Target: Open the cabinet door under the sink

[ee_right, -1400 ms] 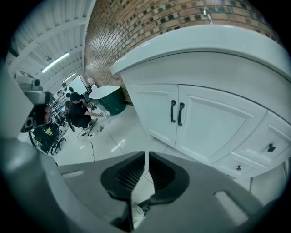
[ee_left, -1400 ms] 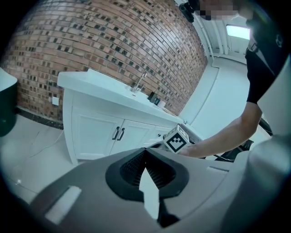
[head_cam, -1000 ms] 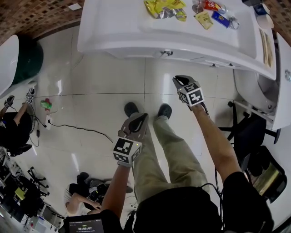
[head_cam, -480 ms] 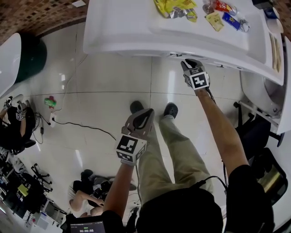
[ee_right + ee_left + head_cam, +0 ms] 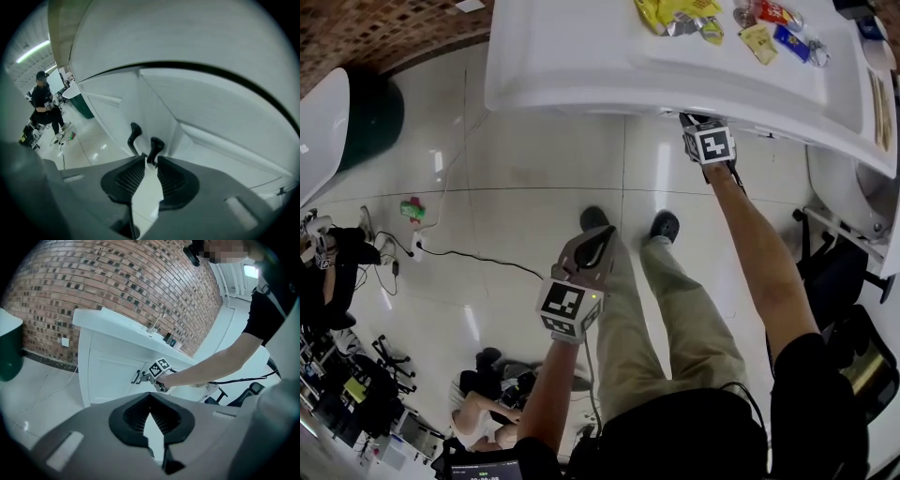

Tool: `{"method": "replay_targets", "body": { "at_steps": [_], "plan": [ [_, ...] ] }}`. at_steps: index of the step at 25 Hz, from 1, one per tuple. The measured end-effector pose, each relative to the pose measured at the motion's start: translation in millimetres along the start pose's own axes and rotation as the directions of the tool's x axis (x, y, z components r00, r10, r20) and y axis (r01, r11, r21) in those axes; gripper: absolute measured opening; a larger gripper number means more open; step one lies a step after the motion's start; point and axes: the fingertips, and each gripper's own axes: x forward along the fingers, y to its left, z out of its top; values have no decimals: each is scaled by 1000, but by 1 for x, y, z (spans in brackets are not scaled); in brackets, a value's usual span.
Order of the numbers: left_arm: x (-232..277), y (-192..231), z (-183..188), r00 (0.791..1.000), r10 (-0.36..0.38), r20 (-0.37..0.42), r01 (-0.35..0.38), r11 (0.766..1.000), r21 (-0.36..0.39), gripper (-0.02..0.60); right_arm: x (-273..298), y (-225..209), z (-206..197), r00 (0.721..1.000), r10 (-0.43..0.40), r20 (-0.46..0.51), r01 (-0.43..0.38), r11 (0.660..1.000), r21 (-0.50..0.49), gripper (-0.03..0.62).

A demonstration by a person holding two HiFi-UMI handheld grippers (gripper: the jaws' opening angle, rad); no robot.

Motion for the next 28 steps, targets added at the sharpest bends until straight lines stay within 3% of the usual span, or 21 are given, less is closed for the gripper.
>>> {"method": "replay_targets", "body": {
  "at_steps": [6,16,22,28],
  "plan": [
    [-3,0,2,1000,-10,11,10,1000,-1,15,7,-1,2,998,-60,-14,60,998,11,40],
    [-10,3,-9,1000,-4,-7,4,1000,-5,15,2,11,-11,1000,-8,14,9,1000,-16,37],
    [-7,-11,-9,1000,-19,-4,19,1000,4,15,-13,17,-33,999,-16,44,18,999,-47,35],
    [3,-30,-9,999,-42,1,42,999,27,15,-31,32,-65,999,4,47,-4,1000,5,34]
  ]
}}
